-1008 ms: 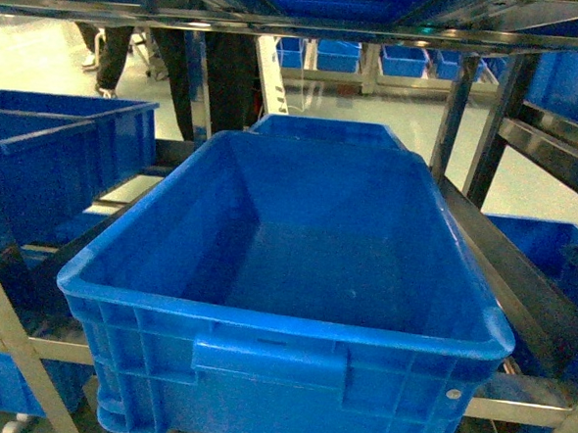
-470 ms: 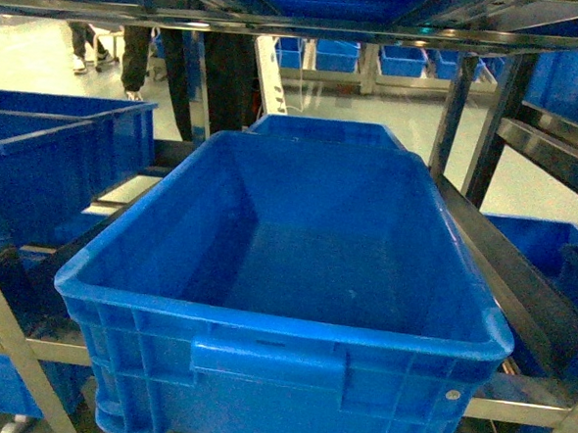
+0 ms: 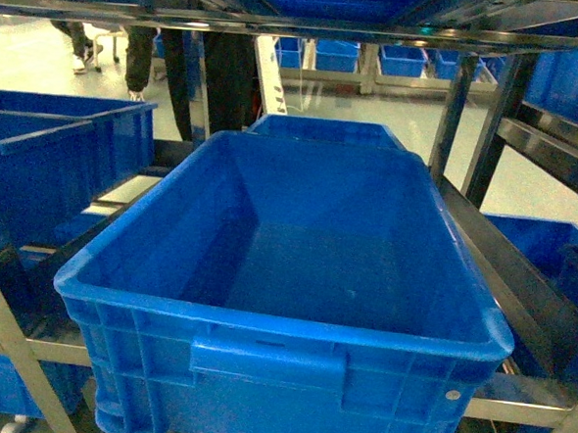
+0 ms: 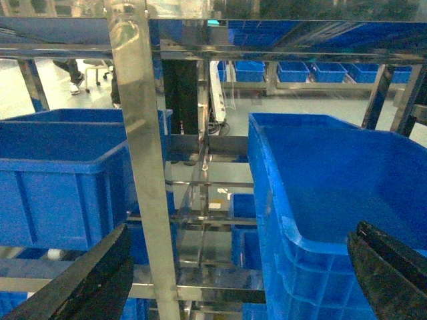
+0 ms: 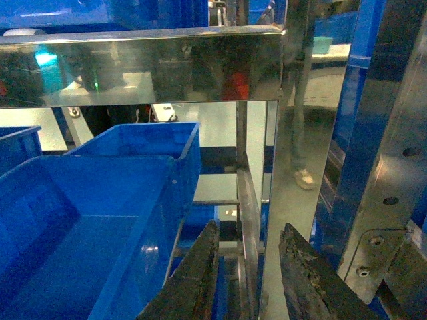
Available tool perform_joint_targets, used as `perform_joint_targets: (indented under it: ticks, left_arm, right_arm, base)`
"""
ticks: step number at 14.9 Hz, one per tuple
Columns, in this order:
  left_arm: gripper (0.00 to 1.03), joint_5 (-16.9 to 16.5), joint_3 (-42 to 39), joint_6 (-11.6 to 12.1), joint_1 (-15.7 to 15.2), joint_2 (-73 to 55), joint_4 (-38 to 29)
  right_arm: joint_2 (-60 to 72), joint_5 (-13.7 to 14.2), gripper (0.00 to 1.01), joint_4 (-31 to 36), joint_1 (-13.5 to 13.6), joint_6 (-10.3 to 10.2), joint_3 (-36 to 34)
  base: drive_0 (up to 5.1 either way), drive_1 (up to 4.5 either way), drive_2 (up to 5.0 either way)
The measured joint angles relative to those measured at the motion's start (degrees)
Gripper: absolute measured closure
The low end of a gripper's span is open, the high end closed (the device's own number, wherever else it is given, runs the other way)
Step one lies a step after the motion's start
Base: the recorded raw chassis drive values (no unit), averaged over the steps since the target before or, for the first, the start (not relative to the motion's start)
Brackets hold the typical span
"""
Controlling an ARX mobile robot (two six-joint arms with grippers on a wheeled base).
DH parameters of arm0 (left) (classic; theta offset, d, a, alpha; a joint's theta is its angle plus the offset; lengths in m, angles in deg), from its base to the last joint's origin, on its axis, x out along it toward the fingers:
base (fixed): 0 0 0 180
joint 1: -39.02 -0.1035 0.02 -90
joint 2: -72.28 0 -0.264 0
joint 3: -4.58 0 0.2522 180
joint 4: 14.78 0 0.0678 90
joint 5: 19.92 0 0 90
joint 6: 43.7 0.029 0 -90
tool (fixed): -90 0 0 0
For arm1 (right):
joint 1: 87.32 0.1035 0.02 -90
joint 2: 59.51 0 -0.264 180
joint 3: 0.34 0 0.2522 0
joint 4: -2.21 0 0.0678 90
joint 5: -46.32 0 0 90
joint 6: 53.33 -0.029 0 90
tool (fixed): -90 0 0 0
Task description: Pick red block from blue box to shelf
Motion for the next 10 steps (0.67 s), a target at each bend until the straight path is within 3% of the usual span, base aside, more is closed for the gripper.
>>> perform_joint_targets:
  ticks: [10]
  left_arm:
    - [0.05, 0.0, 0.0, 0.0, 0.0, 0.0, 0.0]
  right_arm:
    - [0.0, 0.0, 0.77, 0.0, 0.0, 0.0, 0.0]
  base:
    - [0.0, 0.00, 0.0]
